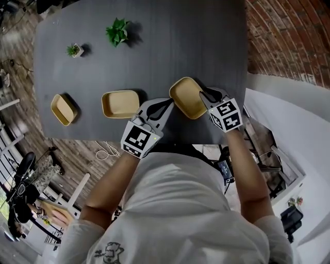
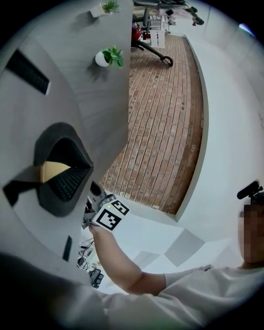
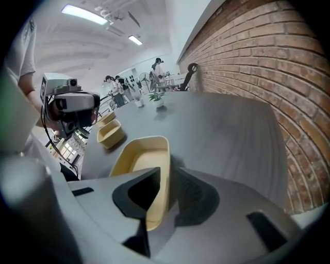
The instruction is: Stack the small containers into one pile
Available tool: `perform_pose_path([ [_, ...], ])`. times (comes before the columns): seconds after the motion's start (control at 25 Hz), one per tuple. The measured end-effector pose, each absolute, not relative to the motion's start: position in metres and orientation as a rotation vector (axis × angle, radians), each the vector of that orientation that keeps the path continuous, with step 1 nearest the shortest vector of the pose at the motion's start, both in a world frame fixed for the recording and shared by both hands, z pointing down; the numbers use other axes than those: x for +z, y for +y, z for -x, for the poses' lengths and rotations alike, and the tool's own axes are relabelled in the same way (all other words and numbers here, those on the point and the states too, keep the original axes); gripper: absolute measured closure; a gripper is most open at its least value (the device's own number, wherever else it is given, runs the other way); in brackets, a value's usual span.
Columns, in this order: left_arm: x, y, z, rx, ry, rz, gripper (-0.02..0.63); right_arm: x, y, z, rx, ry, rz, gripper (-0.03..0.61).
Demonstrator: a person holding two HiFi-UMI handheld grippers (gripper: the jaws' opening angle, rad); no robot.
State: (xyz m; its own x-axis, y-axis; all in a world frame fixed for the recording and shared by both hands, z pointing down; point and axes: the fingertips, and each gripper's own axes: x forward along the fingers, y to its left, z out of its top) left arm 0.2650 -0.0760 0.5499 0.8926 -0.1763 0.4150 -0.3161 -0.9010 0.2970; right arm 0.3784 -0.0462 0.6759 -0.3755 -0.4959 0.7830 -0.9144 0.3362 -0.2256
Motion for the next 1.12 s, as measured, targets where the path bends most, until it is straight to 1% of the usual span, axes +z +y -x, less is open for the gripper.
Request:
perform_pose_path([
  [0.28, 0.560, -0.082, -0.260, 0.550, -0.369, -2.658, 0.603, 0.687, -0.047, -0.374, 0.925, -1.976, -1.210, 0.517],
  [0.44, 0.565, -0.081, -0.259, 0.555, -0.348, -2.649, 0.603, 0.691, -0.047, -0.374, 0.930, -1.965, -1.205, 0.546],
  [0.84, 0.560, -0.077, -0.251, 0.554, -0.382, -2.654, 0.603, 0.680, -0.048, -0.370, 0.918, -2.005, -1.212, 0.557],
  [1.12, 0.541, -0.057, -0.250, 0.519, -0.434, -2.685, 0.603, 0.659, -0.035, -0.366, 0.869, -2.046, -1.215, 0.558],
])
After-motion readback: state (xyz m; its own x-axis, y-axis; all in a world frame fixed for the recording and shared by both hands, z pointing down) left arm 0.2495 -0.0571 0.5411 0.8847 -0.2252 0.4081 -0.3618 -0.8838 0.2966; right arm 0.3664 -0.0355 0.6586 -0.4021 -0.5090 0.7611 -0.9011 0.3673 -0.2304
